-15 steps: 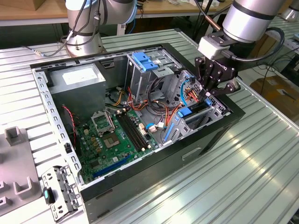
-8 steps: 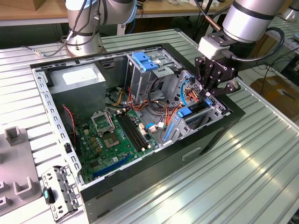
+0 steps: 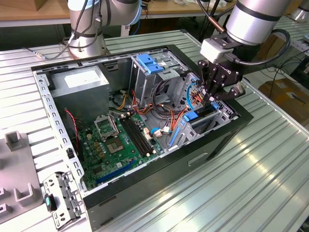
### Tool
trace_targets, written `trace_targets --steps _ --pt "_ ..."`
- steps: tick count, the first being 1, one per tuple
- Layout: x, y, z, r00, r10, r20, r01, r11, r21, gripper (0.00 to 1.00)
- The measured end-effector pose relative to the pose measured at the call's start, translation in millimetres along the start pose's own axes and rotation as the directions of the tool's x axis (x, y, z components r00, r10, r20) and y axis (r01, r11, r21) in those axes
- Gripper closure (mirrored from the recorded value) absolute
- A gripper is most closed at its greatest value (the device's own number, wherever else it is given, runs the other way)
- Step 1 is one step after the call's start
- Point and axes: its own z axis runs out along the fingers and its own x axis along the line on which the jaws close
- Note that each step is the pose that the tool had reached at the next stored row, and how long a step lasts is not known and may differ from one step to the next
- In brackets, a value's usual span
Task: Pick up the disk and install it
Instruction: 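Insert the second disk wire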
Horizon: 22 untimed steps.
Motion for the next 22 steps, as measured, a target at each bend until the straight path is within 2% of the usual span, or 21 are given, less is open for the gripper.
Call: trace_targets --steps 2,4,6,11,15,16,19,22 --pt "0.0 -0.8 -0.4 1.0000 0.000 0.0006 0.000 1.0000 -0.0005 0.89" --pt "0.1 -0.9 -3.6 1.0000 0.000 0.0041 0.000 1.0000 -0.0007 0.89" --pt "0.3 -1.0 -12.7 1.0000 0.000 0.0093 0.000 1.0000 -0.0006 0.89" --pt "0.9 -1.3 -36.4 0.9999 0.000 0.0167 0.000 1.0000 -0.0006 0.89" --pt "1.2 -1.5 -47.7 0.9999 0.000 0.0172 0.000 1.0000 -0.0010 0.89" --pt "1.1 -1.7 -47.7 0.9999 0.000 0.0172 0.000 1.0000 -0.0014 0.89" --pt "-0.6 -1.9 -47.8 0.9999 0.000 0.0123 0.000 1.0000 -0.0027 0.89" --pt "-7.1 -2.1 -48.0 1.0000 0.000 0.0082 0.000 1.0000 -0.0041 0.89"
